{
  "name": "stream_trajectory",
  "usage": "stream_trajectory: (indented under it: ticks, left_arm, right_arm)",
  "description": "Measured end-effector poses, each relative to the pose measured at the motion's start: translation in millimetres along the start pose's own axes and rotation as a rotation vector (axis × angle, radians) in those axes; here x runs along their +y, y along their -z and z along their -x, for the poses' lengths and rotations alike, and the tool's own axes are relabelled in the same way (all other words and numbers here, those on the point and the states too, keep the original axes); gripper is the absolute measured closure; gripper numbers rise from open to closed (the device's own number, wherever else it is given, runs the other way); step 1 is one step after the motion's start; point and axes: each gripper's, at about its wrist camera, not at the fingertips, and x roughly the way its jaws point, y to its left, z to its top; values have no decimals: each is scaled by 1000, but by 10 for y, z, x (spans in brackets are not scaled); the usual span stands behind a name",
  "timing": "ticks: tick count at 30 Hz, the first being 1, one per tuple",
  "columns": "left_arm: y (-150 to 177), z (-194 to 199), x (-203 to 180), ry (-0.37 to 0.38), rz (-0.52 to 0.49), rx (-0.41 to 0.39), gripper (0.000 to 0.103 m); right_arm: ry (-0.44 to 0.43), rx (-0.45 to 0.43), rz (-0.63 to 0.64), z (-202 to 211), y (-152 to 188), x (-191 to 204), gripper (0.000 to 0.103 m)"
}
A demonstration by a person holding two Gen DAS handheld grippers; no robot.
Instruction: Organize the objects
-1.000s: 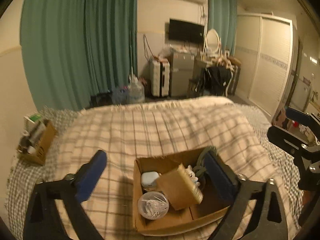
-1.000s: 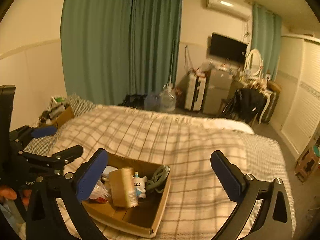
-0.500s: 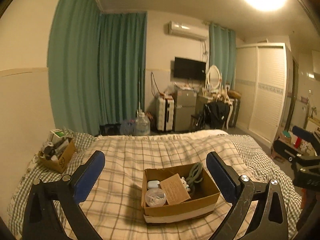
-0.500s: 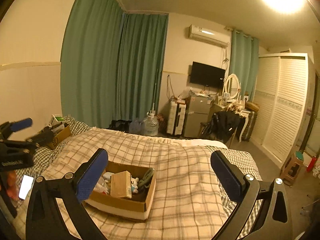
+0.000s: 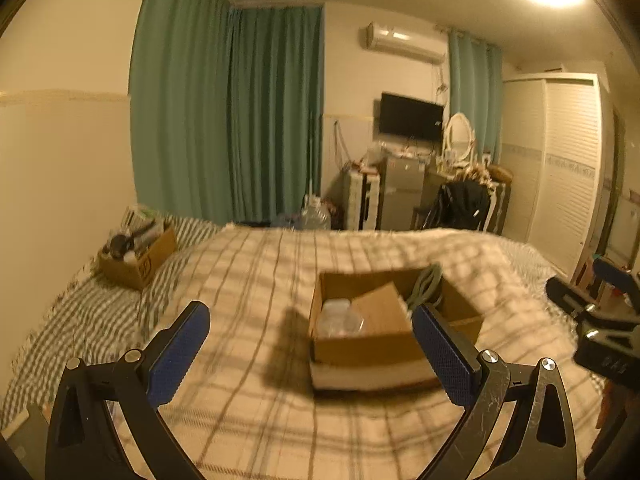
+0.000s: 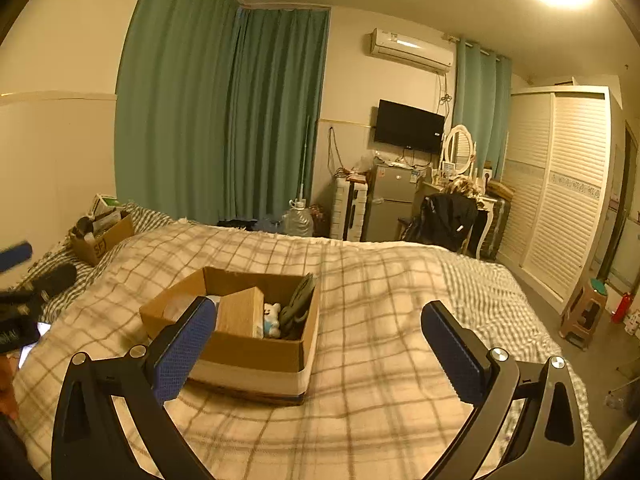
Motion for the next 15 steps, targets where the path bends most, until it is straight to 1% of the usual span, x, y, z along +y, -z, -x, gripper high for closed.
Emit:
stream_trajectory:
  ticks: [3, 8, 15]
  left_arm:
    - [95, -35, 37, -5, 8, 23, 0]
    - [124, 19, 54, 0, 12, 4, 0]
    - [129, 52, 35, 7, 10, 7, 0]
  right_arm:
    - [-21, -2, -5, -21, 51, 25, 0]
    - [-15, -4, -15, -37, 81, 20, 0]
    - [-12, 4, -24, -21, 104, 9, 0]
